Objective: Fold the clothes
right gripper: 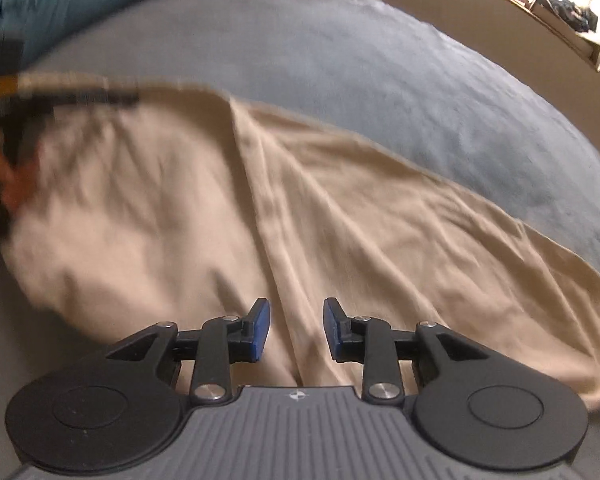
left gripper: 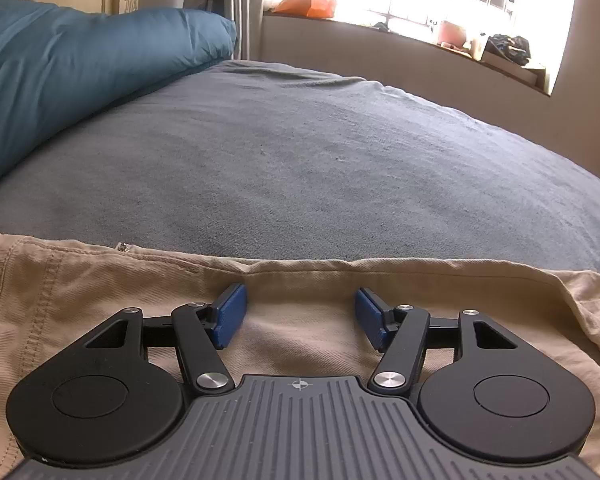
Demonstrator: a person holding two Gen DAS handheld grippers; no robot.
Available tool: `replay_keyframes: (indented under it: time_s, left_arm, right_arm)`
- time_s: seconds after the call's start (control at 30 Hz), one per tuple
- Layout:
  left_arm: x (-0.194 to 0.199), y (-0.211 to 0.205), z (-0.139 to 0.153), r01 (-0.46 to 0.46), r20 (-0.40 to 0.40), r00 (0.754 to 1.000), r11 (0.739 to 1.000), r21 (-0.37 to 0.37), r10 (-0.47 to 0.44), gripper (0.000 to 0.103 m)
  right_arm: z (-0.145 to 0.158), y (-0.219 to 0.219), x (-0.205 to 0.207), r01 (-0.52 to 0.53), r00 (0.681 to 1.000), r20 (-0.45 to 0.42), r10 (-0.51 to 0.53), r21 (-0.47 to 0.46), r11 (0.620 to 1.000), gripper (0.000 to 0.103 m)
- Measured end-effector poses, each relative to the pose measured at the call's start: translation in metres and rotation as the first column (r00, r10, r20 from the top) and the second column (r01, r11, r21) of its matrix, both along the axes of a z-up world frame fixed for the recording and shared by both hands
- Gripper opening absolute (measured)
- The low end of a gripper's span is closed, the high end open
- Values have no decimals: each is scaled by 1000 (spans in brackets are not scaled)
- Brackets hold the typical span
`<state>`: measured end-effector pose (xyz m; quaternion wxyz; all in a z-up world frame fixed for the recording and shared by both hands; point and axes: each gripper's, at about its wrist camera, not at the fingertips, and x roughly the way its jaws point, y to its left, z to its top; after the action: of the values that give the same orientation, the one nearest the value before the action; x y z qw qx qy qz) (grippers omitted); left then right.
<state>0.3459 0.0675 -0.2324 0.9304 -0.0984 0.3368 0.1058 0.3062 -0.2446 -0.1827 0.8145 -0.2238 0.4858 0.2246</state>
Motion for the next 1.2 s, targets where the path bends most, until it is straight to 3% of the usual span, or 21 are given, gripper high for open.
replay_keyframes:
  time_s: [0.13, 0.23, 0.43, 0.6, 0.97, 1.03, 1.1, 1.2]
  left_arm:
    - [0, -1, -1, 0, 3, 1000, 1000, 8, 0, 61]
    - [-1, -2, -1, 1, 5, 1000, 1000, 14, -1, 61]
    - [0, -2, 0, 1, 3, 1000, 1000, 13, -1, 61]
    - [1, -2, 1, 1, -1, 1000, 1000, 10, -1, 61]
    - [0, 1, 0, 6, -1, 1000, 1000, -3, -6, 61]
    - [0, 2, 0, 7, 0, 1000, 1000, -7, -7, 61]
    - [-1, 2, 0, 7, 2, 1000, 1000, -8, -7, 61]
    - [-1, 2, 0, 8, 1, 1000, 1000, -13, -8, 62]
  right_arm:
    - [-21, 1, -17, -45, 996, 71, 54, -122, 992, 29]
    - [-26, 6, -24, -74, 983, 147, 105, -205, 976, 2]
    - [4, -10, 6, 49, 953, 302, 32, -257, 965, 2]
    - [7, -7, 51, 45, 939, 337, 66, -310, 950, 2]
    - [-34, -1, 141, 20, 981, 186, 48, -345, 939, 2]
    - [-41, -4, 152, 50, 987, 161, 2, -319, 946, 5]
    - [-46, -10, 163, 102, 989, 127, -70, -270, 957, 14]
    - [-38, -33, 184, 250, 968, 44, -246, -126, 960, 28]
